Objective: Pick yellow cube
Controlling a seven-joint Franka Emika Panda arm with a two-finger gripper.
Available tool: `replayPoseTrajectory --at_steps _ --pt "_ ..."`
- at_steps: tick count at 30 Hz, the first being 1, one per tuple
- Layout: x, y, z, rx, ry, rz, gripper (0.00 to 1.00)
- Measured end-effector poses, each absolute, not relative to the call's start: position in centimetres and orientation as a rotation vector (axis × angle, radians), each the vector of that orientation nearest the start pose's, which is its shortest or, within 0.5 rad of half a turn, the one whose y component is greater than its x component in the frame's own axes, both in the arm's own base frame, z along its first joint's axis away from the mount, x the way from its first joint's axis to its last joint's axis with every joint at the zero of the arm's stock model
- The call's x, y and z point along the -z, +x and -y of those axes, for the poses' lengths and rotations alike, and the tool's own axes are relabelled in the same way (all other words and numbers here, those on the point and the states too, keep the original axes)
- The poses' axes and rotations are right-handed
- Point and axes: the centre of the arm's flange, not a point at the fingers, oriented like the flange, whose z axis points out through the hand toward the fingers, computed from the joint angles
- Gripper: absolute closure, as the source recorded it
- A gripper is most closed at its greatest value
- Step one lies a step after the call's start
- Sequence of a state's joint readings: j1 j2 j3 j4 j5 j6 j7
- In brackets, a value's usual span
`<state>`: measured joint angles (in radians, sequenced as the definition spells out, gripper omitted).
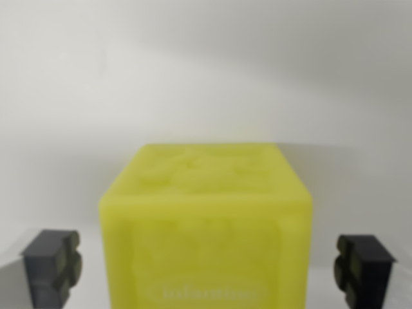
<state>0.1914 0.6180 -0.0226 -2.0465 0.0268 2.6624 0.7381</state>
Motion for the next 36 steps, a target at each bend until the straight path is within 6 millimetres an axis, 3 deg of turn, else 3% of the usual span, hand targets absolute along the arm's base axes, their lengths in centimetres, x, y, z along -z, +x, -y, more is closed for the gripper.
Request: replayPoseTrajectory --at_steps 9,20,21,36 --pt "-11.9 57.9 -9.8 -0.003 -3.008 -0.91 0.0" --pt "-11.8 57.9 -9.8 -0.002 -3.008 -0.909 0.0" --pt "-11.8 58.0 -9.8 -0.002 -3.008 -0.909 1.0" --pt "-13.6 58.0 -9.8 -0.002 -3.007 -0.91 1.0"
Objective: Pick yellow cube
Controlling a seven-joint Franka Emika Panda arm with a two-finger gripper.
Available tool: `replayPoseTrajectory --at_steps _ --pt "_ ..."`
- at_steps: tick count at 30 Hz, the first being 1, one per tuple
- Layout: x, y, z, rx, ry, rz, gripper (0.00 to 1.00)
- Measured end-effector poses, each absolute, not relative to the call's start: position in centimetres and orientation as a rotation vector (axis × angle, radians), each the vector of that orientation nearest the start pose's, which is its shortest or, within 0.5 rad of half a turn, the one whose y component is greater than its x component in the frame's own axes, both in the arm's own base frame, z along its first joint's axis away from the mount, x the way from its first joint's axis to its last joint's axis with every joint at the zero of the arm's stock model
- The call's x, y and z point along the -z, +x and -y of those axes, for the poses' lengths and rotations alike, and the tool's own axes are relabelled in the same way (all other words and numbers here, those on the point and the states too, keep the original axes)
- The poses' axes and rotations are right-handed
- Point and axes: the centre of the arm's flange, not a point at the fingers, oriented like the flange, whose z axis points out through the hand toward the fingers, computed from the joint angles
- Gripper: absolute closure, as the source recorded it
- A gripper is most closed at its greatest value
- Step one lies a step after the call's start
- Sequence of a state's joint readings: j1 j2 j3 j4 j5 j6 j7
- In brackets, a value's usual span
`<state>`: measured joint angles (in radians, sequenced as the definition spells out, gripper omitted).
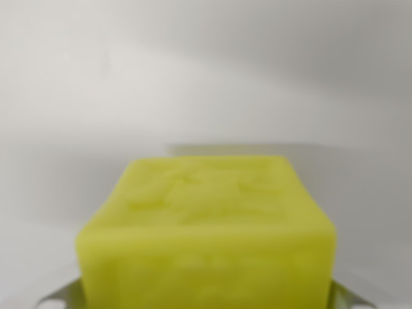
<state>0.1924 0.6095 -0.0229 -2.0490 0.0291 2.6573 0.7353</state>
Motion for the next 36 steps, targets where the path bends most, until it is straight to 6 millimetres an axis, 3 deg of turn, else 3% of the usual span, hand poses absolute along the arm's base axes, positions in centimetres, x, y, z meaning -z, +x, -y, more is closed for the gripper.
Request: replayPoseTrajectory --at_steps 36 --pt "-19.6 58.0 -9.8 -0.002 -3.007 -0.909 1.0"
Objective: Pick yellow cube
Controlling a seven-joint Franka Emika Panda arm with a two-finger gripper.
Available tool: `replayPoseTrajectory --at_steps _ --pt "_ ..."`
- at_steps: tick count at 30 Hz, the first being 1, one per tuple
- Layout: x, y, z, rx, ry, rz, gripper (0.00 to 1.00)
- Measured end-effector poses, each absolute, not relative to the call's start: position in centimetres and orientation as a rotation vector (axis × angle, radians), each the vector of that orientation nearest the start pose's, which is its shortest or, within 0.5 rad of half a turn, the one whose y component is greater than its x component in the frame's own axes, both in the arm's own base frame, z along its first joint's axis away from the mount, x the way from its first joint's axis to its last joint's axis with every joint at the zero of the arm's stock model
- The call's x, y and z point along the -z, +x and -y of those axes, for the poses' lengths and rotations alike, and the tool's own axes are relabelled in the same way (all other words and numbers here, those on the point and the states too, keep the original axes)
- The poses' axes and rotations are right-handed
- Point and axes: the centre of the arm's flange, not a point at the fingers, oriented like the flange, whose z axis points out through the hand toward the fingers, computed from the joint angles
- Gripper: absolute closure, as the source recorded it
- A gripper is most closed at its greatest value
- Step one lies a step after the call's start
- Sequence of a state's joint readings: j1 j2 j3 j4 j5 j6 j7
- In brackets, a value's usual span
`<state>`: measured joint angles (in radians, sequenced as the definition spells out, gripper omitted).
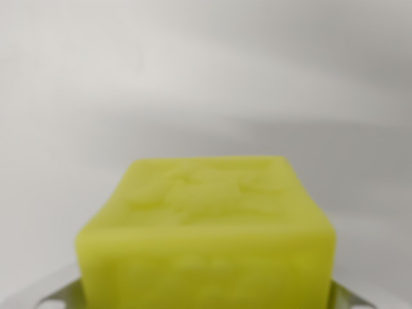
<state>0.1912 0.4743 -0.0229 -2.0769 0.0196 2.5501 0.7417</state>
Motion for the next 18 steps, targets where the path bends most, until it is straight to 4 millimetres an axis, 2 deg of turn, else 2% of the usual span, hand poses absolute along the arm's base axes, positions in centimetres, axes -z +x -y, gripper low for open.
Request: replayPoseTrajectory --at_steps 18 --pt "-22.6 58.0 -9.8 -0.002 -3.008 -0.909 1.0"
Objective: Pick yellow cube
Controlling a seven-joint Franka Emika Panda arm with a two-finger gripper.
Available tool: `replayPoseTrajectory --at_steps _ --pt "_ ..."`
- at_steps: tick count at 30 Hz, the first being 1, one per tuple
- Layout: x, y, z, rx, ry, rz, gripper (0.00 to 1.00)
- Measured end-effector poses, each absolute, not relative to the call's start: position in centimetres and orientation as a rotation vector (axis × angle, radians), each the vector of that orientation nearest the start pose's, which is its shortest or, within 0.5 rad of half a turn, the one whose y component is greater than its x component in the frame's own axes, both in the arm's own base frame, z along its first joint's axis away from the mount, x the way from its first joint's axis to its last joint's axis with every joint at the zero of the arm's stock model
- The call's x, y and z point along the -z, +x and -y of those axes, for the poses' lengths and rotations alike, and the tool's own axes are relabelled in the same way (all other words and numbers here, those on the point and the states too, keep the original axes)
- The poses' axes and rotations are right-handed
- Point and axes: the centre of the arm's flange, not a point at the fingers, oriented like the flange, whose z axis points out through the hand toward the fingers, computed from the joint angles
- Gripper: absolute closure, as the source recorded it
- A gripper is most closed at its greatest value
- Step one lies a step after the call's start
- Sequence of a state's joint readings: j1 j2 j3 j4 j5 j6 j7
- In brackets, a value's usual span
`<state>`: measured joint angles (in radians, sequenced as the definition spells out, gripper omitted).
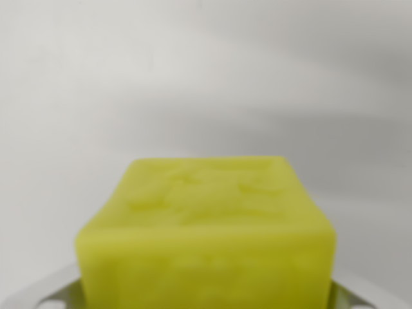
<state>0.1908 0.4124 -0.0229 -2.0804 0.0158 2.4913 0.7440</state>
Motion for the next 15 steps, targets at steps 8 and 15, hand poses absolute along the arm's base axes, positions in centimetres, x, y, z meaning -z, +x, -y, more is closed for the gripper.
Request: replayPoseTrajectory --at_steps 8,15 --pt "-23.9 57.9 -9.8 -0.003 -3.008 -0.909 1.0" --pt "-25.1 58.0 -9.8 -0.003 -3.008 -0.909 1.0"
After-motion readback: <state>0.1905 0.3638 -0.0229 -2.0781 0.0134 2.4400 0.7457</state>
